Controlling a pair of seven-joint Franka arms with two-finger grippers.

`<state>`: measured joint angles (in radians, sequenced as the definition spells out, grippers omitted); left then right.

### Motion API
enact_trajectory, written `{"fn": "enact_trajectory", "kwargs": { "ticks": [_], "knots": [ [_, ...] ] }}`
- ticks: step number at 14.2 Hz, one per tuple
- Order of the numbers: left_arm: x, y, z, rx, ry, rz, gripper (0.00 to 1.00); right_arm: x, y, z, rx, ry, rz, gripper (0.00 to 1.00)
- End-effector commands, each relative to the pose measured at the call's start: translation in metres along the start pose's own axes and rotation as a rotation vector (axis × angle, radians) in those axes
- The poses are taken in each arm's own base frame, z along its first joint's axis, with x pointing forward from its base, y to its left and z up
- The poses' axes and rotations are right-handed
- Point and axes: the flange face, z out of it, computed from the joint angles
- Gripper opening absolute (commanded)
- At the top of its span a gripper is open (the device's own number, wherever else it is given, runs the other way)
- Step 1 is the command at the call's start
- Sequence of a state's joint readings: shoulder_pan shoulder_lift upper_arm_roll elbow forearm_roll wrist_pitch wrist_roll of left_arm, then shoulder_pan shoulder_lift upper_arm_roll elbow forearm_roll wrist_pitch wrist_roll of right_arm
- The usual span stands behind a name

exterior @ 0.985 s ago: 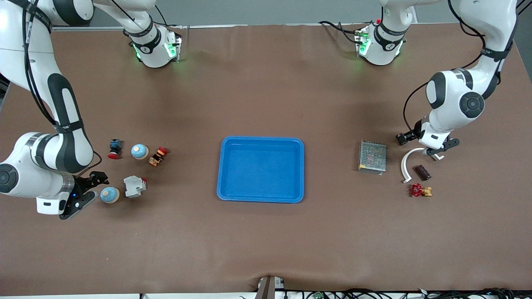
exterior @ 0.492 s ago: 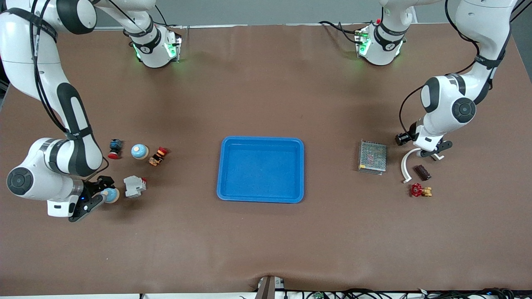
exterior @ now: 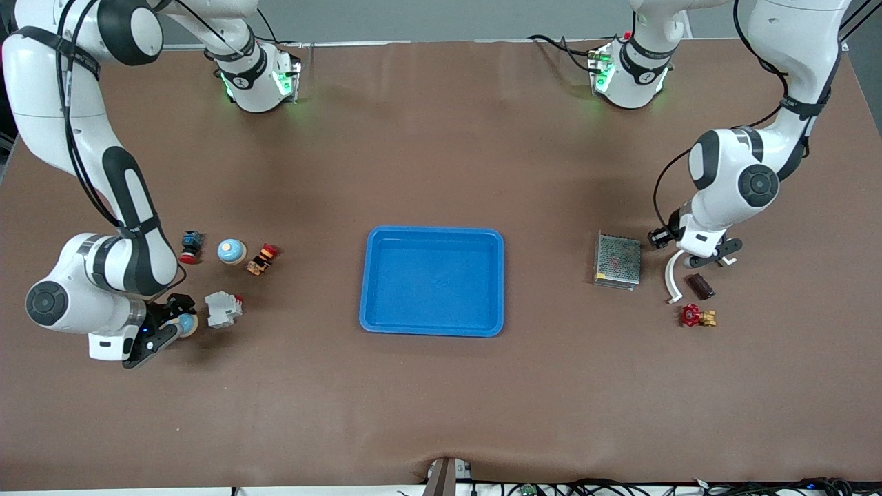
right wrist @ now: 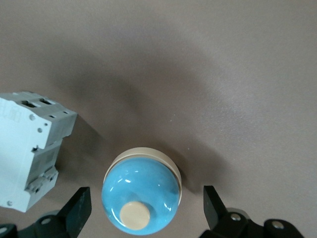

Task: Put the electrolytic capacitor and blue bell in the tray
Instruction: 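Grasp the capacitor with the left gripper while the right gripper grasps the bell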

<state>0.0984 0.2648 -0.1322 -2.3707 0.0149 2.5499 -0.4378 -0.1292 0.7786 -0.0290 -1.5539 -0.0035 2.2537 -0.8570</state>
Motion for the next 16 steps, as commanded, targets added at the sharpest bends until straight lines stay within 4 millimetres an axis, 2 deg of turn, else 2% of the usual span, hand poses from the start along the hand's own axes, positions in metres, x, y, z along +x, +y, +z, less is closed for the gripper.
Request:
{"fn": "enact_trajectory", "kwargs": {
  "ticks": [1, 5, 7, 9, 10, 11, 12, 14, 16],
  "knots": [
    [-0.001, 0.021, -0.033, -0.018, 0.026, -0.007, 0.0, -0.003, 0.003, 0.004, 0.008, 0.008, -0.009, 1.0],
    [0.002, 0.059, -0.074, -0.005, -0.004, 0.048, 0.0, -0.003, 0.003, 0.005, 0.01, 0.01, -0.006, 1.0],
    [-0.003, 0.088, -0.092, -0.015, 0.002, 0.064, 0.0, -0.002, 0.003, 0.006, 0.011, 0.011, -0.007, 1.0],
    [-0.014, 0.126, -0.107, -0.042, 0.021, 0.048, 0.0, -0.002, 0.003, 0.007, 0.011, 0.011, -0.007, 1.0],
    [-0.02, 0.149, -0.113, -0.06, 0.027, 0.042, 0.0, -0.002, 0.003, 0.008, 0.01, 0.012, -0.007, 1.0],
    [-0.035, 0.18, -0.111, -0.072, 0.017, 0.046, 0.0, -0.002, 0.003, 0.008, 0.008, 0.013, -0.007, 1.0],
    [-0.044, 0.207, -0.115, -0.088, 0.021, 0.026, 0.0, -0.002, 0.003, 0.009, 0.01, 0.012, -0.006, 0.95],
    [-0.058, 0.262, -0.112, -0.124, 0.007, -0.024, 0.0, -0.002, 0.003, 0.009, 0.01, 0.012, -0.007, 0.67],
    [-0.071, 0.307, -0.106, -0.141, 0.006, -0.049, 0.0, -0.002, 0.002, 0.01, 0.012, 0.01, -0.007, 0.43]
  ]
}}
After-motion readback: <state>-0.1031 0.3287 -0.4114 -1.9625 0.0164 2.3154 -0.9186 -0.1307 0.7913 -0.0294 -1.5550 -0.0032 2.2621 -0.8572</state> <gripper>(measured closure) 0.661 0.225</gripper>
